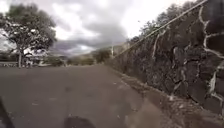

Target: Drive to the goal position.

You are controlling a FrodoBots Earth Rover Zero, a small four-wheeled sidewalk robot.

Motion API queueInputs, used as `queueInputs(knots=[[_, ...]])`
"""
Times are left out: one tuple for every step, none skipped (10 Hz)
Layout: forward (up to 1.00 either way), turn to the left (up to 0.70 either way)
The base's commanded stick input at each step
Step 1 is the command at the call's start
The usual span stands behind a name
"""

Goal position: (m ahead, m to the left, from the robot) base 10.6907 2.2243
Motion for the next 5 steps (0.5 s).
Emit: queueInputs(knots=[[0.70,0.00],[0.70,0.00],[0.70,0.00],[0.70,0.00],[0.70,0.16]])
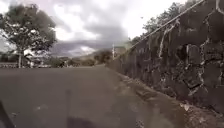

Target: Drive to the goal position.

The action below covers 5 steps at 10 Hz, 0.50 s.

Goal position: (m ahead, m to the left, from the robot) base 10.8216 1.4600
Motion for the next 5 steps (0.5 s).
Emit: queueInputs(knots=[[0.70,0.08],[0.70,0.00],[0.70,0.00],[0.70,0.00],[0.70,0.00]])
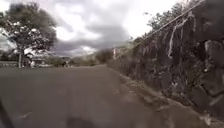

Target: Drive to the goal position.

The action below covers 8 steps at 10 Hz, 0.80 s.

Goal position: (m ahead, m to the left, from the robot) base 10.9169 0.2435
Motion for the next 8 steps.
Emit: queueInputs(knots=[[0.70,0.00],[0.70,0.00],[0.70,0.00],[0.70,0.00],[0.70,0.00],[0.70,0.00],[0.70,0.00],[0.70,0.00]])
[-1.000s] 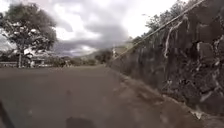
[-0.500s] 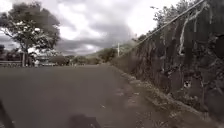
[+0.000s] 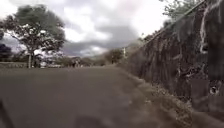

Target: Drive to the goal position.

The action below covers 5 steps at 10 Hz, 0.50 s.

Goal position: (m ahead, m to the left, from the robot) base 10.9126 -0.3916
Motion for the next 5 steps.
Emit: queueInputs(knots=[[0.70,0.00],[0.70,0.00],[0.70,0.00],[0.70,0.00],[0.70,0.00]])
